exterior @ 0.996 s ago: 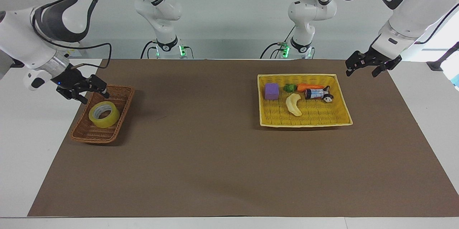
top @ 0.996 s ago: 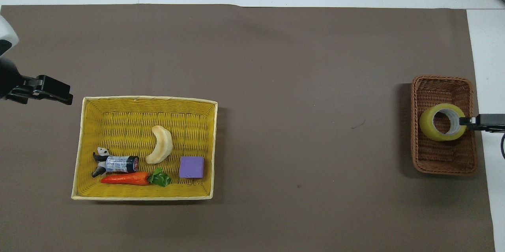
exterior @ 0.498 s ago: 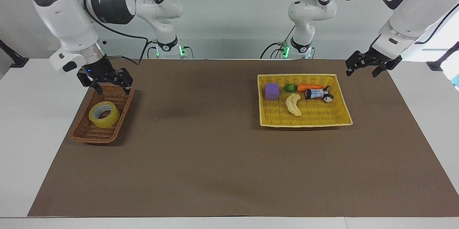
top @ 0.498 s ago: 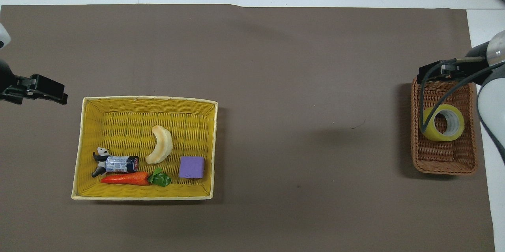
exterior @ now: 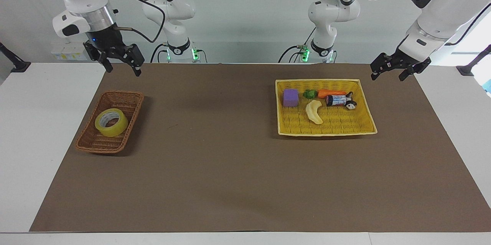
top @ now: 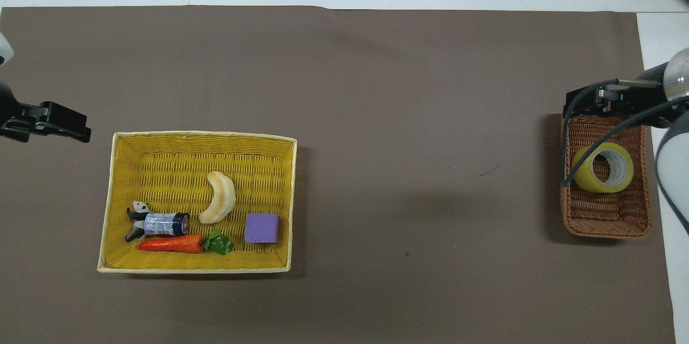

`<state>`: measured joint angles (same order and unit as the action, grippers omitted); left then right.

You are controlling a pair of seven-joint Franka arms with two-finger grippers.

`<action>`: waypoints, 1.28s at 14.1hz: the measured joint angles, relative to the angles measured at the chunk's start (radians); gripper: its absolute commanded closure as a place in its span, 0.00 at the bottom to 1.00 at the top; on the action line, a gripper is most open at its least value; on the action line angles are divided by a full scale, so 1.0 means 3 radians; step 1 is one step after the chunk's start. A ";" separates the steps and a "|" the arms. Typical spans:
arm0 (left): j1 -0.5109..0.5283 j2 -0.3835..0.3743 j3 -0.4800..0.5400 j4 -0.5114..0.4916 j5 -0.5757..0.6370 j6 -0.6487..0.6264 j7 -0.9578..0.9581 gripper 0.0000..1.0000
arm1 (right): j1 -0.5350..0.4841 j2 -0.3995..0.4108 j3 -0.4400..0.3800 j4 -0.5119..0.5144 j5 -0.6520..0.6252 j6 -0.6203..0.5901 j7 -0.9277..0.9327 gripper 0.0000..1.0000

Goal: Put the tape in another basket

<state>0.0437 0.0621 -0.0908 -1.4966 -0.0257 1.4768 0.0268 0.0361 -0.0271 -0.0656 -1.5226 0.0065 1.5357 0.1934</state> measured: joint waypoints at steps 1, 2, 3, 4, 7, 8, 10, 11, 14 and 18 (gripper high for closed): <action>0.0000 -0.0006 0.0000 0.0001 0.0000 -0.0001 0.0000 0.00 | -0.0046 -0.0020 -0.0004 0.0113 0.0000 -0.0196 0.0000 0.00; 0.0000 -0.0009 0.0000 0.0001 0.0000 -0.0001 0.0000 0.00 | -0.0090 -0.0031 -0.0005 0.0220 0.0000 -0.0345 0.0000 0.00; 0.0000 -0.0011 0.0000 0.0001 0.0000 -0.0002 0.0000 0.00 | -0.0110 -0.0044 -0.0005 0.0275 0.0000 -0.0404 0.0000 0.00; 0.0000 -0.0011 0.0000 0.0001 0.0000 -0.0002 0.0000 0.00 | -0.0110 -0.0072 -0.0001 0.0271 0.0000 -0.0418 0.0000 0.00; 0.0000 -0.0011 0.0000 0.0001 0.0000 -0.0002 0.0000 0.00 | -0.0094 -0.0171 0.0035 0.0113 0.0000 -0.0416 0.0008 0.00; 0.0000 -0.0011 0.0000 0.0001 0.0000 -0.0003 0.0000 0.00 | -0.0093 -0.0196 0.0058 0.0070 0.0000 -0.0415 0.0044 0.00; 0.0000 -0.0011 -0.0001 0.0001 0.0000 -0.0003 0.0000 0.00 | -0.0090 -0.0215 0.0088 0.0045 0.0000 -0.0413 0.0062 0.00; 0.0000 -0.0011 -0.0001 0.0001 0.0000 -0.0003 0.0000 0.00 | -0.0090 -0.0220 0.0089 0.0045 0.0000 -0.0408 0.0062 0.00; 0.0000 -0.0011 -0.0002 0.0001 0.0000 -0.0003 0.0000 0.00 | -0.0089 -0.0226 0.0094 0.0040 0.0000 -0.0401 0.0016 0.00; 0.0000 -0.0011 -0.0001 0.0001 0.0000 -0.0003 0.0000 0.00 | 0.0020 -0.0334 0.0131 -0.0120 0.0001 -0.0401 0.0053 0.00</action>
<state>0.0438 0.0588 -0.0912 -1.4963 -0.0257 1.4760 0.0268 0.0420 -0.1273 -0.0263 -1.5586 0.0067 1.4153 0.2092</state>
